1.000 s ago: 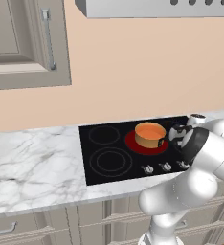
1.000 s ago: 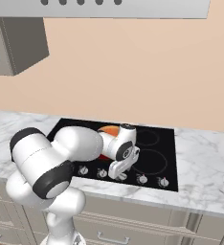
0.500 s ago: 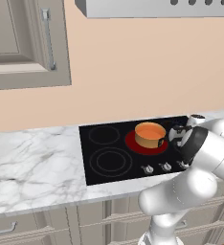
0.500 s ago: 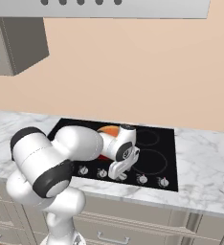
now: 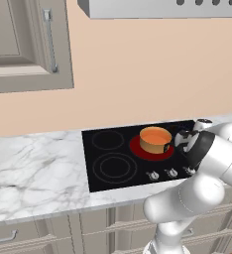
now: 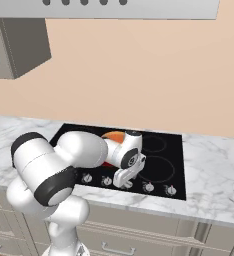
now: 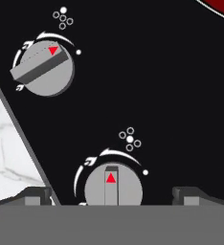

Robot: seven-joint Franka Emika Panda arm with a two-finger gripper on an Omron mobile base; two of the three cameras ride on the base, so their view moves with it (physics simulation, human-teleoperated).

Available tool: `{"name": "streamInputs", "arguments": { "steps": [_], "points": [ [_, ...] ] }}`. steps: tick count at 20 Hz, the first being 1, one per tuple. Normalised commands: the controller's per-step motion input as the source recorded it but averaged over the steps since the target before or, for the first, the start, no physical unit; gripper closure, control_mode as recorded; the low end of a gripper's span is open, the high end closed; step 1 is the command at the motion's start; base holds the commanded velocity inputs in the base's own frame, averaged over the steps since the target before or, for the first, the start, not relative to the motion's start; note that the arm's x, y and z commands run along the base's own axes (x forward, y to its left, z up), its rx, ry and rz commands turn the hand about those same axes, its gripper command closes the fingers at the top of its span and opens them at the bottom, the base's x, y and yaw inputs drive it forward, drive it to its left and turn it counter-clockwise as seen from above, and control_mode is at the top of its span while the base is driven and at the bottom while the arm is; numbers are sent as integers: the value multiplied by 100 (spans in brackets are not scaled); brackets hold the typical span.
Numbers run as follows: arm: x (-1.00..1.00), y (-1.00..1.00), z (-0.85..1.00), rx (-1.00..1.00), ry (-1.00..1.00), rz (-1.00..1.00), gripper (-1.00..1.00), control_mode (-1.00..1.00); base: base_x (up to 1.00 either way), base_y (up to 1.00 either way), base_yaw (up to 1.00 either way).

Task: Wait until the marinara sauce is simmered to a deep red color and then turn off the stove.

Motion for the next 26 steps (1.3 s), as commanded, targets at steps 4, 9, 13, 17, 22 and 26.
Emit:
{"name": "streamInputs", "arguments": {
  "steps": [4, 9, 13, 17, 22, 26],
  "points": [
    [0, 0, 0, 0, 0, 0, -100, -100, 0, 0, 0],
    [0, 0, 0, 0, 0, 0, -100, -100, 0, 0, 0],
    [0, 0, 0, 0, 0, 0, -100, -100, 0, 0, 0],
    [0, 0, 0, 0, 0, 0, -100, -100, 0, 0, 0],
    [0, 0, -8, 0, 0, 0, -100, -100, 0, 0, 0],
    [0, 0, -1, 0, 0, 0, -100, -100, 0, 0, 0]
  ]
}}
